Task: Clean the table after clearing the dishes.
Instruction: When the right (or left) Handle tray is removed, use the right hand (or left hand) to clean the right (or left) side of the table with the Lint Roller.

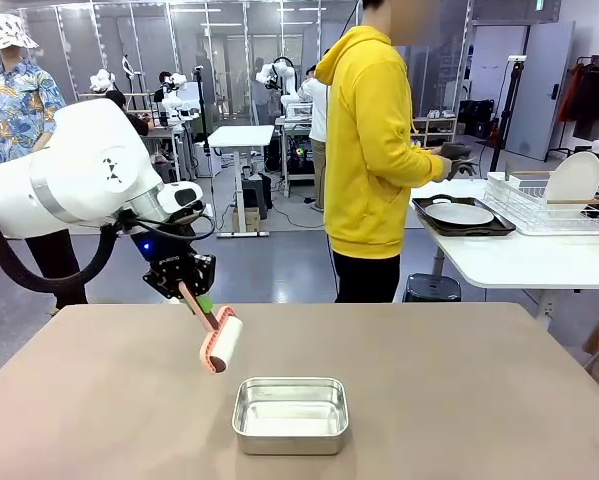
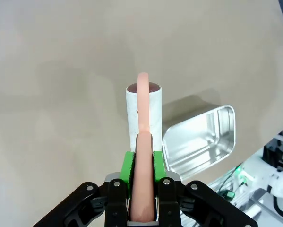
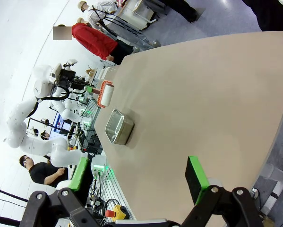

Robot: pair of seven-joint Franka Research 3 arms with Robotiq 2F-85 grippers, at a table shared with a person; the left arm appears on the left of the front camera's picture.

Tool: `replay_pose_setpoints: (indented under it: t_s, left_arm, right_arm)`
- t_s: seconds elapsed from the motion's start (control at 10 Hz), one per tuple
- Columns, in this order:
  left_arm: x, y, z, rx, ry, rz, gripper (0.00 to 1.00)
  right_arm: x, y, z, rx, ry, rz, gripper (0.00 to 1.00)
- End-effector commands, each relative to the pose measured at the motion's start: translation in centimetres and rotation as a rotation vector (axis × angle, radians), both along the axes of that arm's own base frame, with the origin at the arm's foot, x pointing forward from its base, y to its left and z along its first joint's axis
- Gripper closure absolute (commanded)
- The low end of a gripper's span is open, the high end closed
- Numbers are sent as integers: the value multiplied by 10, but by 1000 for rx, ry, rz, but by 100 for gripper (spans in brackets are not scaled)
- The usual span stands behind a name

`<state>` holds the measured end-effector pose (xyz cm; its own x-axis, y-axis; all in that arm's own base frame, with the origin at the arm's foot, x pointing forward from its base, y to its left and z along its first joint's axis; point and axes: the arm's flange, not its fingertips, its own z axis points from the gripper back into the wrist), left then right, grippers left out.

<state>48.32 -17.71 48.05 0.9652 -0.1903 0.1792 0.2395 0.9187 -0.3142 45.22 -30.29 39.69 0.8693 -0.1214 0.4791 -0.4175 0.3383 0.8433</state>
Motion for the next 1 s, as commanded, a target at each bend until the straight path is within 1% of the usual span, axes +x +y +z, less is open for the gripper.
replay_pose_setpoints:
  t_s: [0.0, 0.1, 0.2, 0.3, 0.5, 0.7, 0.9]
  left_arm:
    - [21, 10, -4, -86, 49, -7, 79]
    - [30, 20, -9, -128, 65, -7, 79]
    - [37, 29, -20, -173, 64, -18, 79]
    - [39, 36, -32, -172, 62, -23, 79]
    - [44, 50, -51, -217, 91, -11, 79]
    - [48, 60, -73, -279, 105, 12, 79]
    - [50, 69, -86, -330, 116, 20, 79]
  right_arm:
    - [-4, 5, 2, 7, -10, -4, 0]
    - [-4, 5, 2, 7, -10, -4, 0]
    - [-4, 5, 2, 7, -10, -4, 0]
    - [-4, 5, 2, 7, -10, -4, 0]
    - [-4, 5, 2, 7, -10, -4, 0]
    - [-4, 5, 2, 7, -10, -4, 0]
    - [-4, 5, 2, 7, -10, -4, 0]
